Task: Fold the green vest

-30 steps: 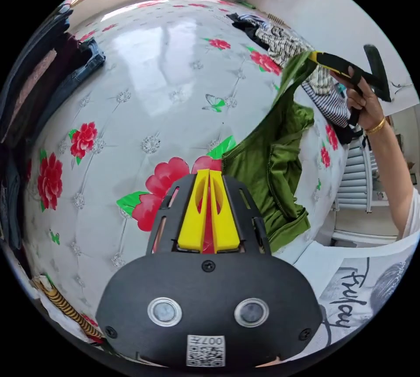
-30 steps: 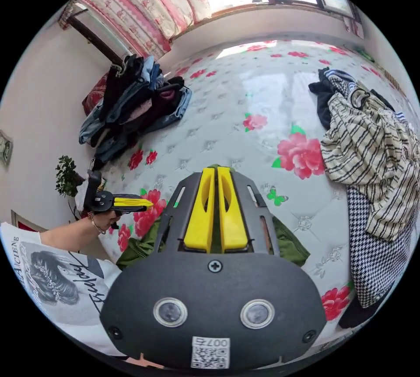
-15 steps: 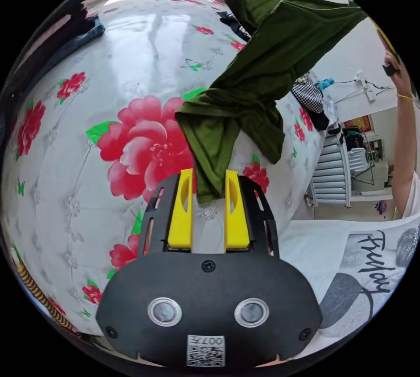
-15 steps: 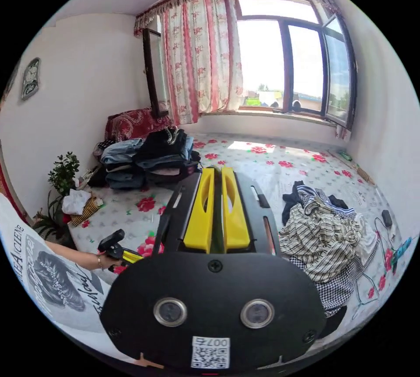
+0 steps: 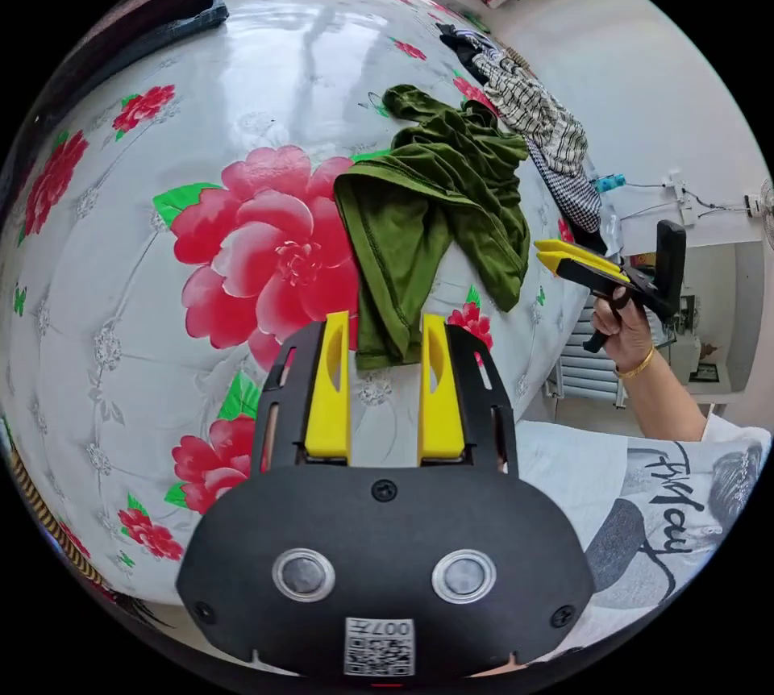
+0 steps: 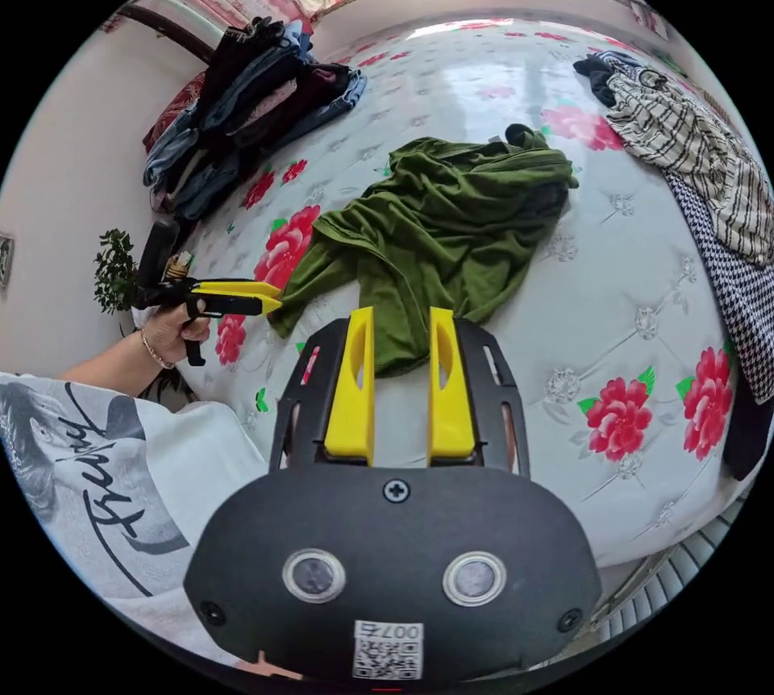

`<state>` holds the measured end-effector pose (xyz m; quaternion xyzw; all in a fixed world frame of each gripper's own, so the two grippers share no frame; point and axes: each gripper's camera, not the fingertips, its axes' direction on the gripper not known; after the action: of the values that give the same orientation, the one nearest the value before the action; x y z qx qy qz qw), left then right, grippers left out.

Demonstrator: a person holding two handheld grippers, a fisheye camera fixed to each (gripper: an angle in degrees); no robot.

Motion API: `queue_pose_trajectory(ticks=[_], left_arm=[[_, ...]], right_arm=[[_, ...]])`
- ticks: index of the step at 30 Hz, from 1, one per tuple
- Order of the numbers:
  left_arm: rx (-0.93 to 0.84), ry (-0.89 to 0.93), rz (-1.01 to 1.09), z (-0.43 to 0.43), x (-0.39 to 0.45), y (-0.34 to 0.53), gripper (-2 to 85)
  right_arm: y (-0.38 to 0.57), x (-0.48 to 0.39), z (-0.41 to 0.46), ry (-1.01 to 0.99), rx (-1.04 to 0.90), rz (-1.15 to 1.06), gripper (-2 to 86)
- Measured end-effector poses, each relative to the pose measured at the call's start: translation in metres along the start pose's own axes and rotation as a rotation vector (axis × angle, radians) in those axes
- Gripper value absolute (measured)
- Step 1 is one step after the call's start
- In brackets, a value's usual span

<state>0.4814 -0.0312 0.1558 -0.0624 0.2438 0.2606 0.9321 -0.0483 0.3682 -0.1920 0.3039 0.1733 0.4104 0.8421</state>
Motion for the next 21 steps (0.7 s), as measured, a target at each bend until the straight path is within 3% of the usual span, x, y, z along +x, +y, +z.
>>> queue_pose_trajectory(ticks=[3, 6, 14, 17, 21], left_arm=[[-0.034, -0.187, 0.039, 0.003, 0.017, -0.009, 2.5], [-0.071, -0.187, 0.023, -0.012, 0.015, -0.014, 0.2], [0.141, -0.507, 0.200, -0.133, 0.045, 0.072, 2.9], [0.095, -0.520, 0.226, -0.125, 0.047, 0.110, 7.2], [-0.011, -0.524, 0.090, -0.090, 0.028, 0.152, 8.3]], right_arm=[[-0.012, -0.009, 0.046, 0.018, -0.190, -0.080, 2.5], [-0.014, -0.010, 0.034, 0.030, -0.165, -0.129, 0.7], [0.038, -0.025, -0.154, 0.152, 0.266, -0.295, -0.2], [0.058, -0.019, -0.153, 0.186, 0.186, -0.268, -0.2], [0.086, 0.005, -0.099, 0.132, 0.005, -0.113, -0.3]])
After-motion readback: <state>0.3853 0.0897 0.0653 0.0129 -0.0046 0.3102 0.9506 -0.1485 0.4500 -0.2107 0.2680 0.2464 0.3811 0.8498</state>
